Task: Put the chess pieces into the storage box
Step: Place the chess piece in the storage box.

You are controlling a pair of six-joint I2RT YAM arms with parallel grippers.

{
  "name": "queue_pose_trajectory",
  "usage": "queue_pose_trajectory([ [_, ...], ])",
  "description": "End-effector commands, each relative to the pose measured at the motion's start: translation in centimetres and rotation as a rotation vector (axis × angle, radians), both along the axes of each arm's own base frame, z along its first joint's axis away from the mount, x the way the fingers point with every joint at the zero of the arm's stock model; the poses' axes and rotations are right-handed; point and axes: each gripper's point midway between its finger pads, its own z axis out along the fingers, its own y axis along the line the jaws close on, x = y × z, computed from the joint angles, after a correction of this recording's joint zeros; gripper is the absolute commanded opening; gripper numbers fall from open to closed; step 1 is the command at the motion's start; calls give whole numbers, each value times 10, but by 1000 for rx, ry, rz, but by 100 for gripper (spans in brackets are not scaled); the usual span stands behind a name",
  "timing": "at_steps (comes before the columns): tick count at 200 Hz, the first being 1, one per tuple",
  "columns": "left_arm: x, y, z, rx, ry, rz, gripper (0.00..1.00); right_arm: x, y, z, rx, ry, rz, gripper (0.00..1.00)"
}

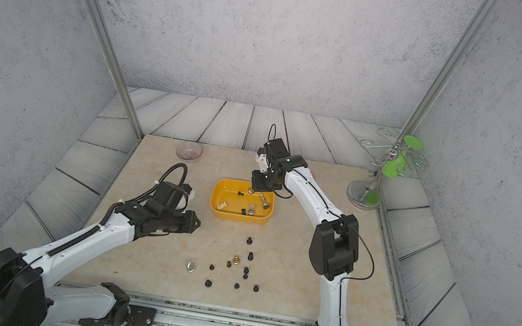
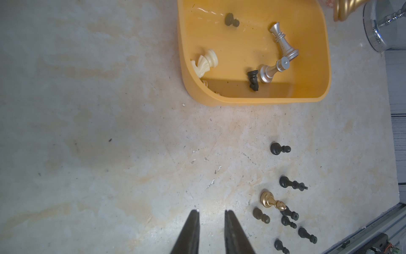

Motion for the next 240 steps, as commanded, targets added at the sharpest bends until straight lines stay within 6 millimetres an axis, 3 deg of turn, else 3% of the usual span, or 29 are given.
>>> queue_pose_trajectory([
  [1,-3,-2,1,-13,-4,2,25,3,7,-27,-2,77,29,5],
  [52,-8,-3,-4,-11,4,-3,24,16,12,-57,5,121,8,7],
  [117,-12,-3,-8,-8,13,-3,24,25,9,-86,-31,159,-17,19],
  [173,-13,-3,-9,-1,15,-6,24,30,3,-71,-59,115,-29,33],
  [240,-13,3,-9,61,14,-12,25,13,-8,-22,-38,34,-16,36],
])
